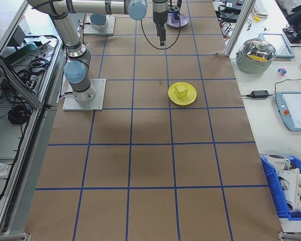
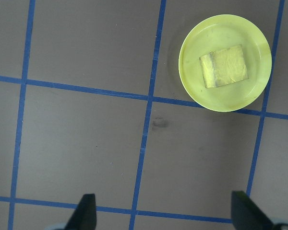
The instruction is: Sort blocks by color into plates
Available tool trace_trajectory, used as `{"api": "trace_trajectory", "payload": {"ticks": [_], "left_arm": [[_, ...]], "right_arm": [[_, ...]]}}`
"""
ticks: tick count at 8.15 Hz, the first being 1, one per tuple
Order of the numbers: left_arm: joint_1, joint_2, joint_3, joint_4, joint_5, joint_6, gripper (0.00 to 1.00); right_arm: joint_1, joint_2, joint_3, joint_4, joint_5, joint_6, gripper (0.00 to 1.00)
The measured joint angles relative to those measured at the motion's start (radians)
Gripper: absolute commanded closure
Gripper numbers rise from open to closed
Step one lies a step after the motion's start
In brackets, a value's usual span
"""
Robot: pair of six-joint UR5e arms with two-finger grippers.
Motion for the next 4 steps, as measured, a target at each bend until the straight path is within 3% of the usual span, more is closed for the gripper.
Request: {"api": "trace_trajectory", "payload": {"ticks": [2, 4], "left_arm": [[-0.014, 0.008, 0.0, -0.001, 0.003, -0.037, 0.0], [-0.088, 0.054, 0.003, -0.017, 0.01, -0.174, 0.0]], "right_arm": [[0.0, 0.0, 0.0, 0.0, -0.001, 0.0, 0.0], [0.0, 0.0, 0.0, 0.0, -0.001, 0.0, 0.0]]}}
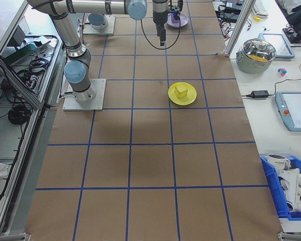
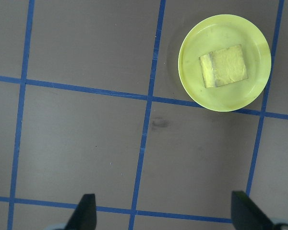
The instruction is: Sort blocks by color into plates
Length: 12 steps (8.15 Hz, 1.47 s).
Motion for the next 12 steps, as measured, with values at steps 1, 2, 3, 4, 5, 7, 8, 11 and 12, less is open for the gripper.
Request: {"api": "trace_trajectory", "payload": {"ticks": [1, 2, 3, 4, 5, 7, 8, 11, 12], "left_arm": [[-0.055, 0.038, 0.0, -0.021, 0.005, -0.072, 0.0], [-0.1, 0.076, 0.001, -0.059, 0.007, -0.129, 0.0], [-0.134, 0.124, 0.001, -0.111, -0.001, -0.16, 0.0], [-0.155, 0.192, 0.0, -0.184, -0.024, -0.175, 0.0], [-0.165, 0.266, -0.003, -0.243, -0.039, -0.181, 0.0], [-0.173, 0.366, -0.01, -0.315, -0.049, -0.185, 0.0], [-0.175, 0.386, -0.011, -0.33, -0.049, -0.185, 0.0], [-0.177, 0.374, -0.012, -0.327, -0.046, -0.189, 0.0], [-0.176, 0.365, -0.012, -0.32, -0.046, -0.188, 0.0]], "right_arm": [[0.0, 0.0, 0.0, 0.0, 0.0, 0.0, 0.0], [0.0, 0.0, 0.0, 0.0, 0.001, 0.001, 0.0], [0.0, 0.0, 0.0, 0.0, 0.001, 0.001, 0.0], [0.0, 0.0, 0.0, 0.0, 0.001, 0.001, 0.0], [0.0, 0.0, 0.0, 0.0, 0.001, 0.001, 0.0], [0.0, 0.0, 0.0, 0.001, 0.001, 0.001, 0.0], [0.0, -0.001, 0.0, 0.002, 0.0, 0.001, 0.0], [-0.002, -0.004, 0.0, 0.01, 0.005, 0.005, 0.0], [-0.002, -0.004, -0.001, 0.015, 0.008, 0.006, 0.0]]}}
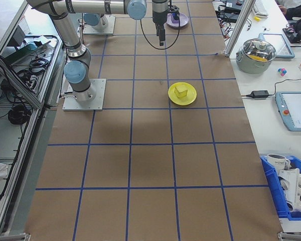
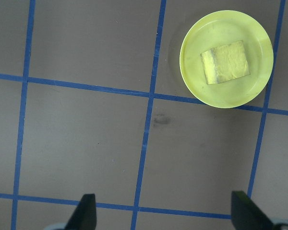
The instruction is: Sort blocks by color into plates
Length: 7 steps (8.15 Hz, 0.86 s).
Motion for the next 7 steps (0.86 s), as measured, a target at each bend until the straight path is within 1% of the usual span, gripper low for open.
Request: {"api": "trace_trajectory", "payload": {"ticks": [3, 7], "left_arm": [[0.002, -0.009, 0.002, 0.006, 0.001, -0.001, 0.0], [0.002, -0.011, 0.0, 0.011, 0.0, -0.018, 0.0]], "right_arm": [[-0.001, -0.002, -0.001, 0.038, 0.03, -0.002, 0.0], [-0.003, -0.002, -0.001, 0.045, 0.043, -0.027, 0.0]]}}
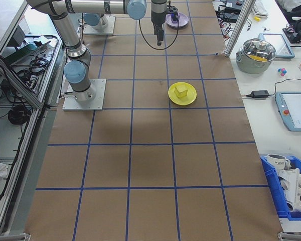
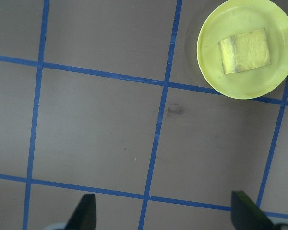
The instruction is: Sort blocks by color into plates
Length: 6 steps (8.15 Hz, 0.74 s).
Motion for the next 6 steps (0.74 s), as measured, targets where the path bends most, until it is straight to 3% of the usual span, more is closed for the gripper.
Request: {"api": "trace_trajectory", "payload": {"ticks": [6], "left_arm": [[-0.001, 0.029, 0.003, -0.001, -0.002, -0.006, 0.0]], "right_arm": [[-0.011, 0.0, 0.001, 0.017, 0.009, -0.01, 0.0]]}}
